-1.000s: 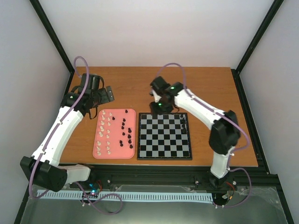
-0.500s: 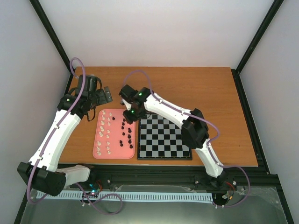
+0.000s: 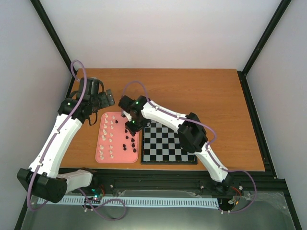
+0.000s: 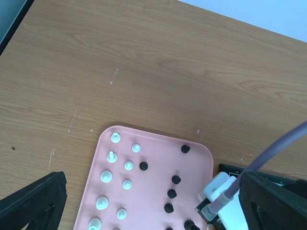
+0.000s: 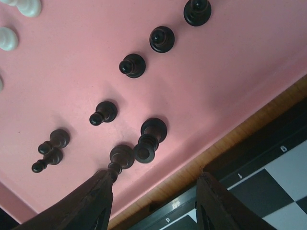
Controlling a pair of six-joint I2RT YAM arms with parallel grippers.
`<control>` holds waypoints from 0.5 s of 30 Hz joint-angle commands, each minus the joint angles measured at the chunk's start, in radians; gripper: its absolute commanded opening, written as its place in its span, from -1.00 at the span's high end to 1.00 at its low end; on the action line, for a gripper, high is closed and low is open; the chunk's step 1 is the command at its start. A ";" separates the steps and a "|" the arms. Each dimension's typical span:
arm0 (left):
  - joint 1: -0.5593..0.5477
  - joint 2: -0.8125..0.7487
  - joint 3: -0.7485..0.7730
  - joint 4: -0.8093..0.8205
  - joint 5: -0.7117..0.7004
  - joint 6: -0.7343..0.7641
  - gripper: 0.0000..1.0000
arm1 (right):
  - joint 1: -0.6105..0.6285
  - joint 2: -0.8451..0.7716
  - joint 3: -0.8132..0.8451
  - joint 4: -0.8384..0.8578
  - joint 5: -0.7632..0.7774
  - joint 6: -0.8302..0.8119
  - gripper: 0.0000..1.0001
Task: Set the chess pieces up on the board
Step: Pick up the chess piece from the storage box.
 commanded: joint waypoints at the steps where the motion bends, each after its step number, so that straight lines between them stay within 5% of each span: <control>1: 0.004 -0.028 0.005 -0.015 -0.011 -0.004 -0.99 | 0.010 0.039 0.054 -0.024 -0.018 -0.026 -0.10; 15: 0.004 -0.026 -0.002 -0.019 -0.018 -0.004 -0.99 | 0.014 0.097 0.108 -0.039 -0.030 -0.051 0.03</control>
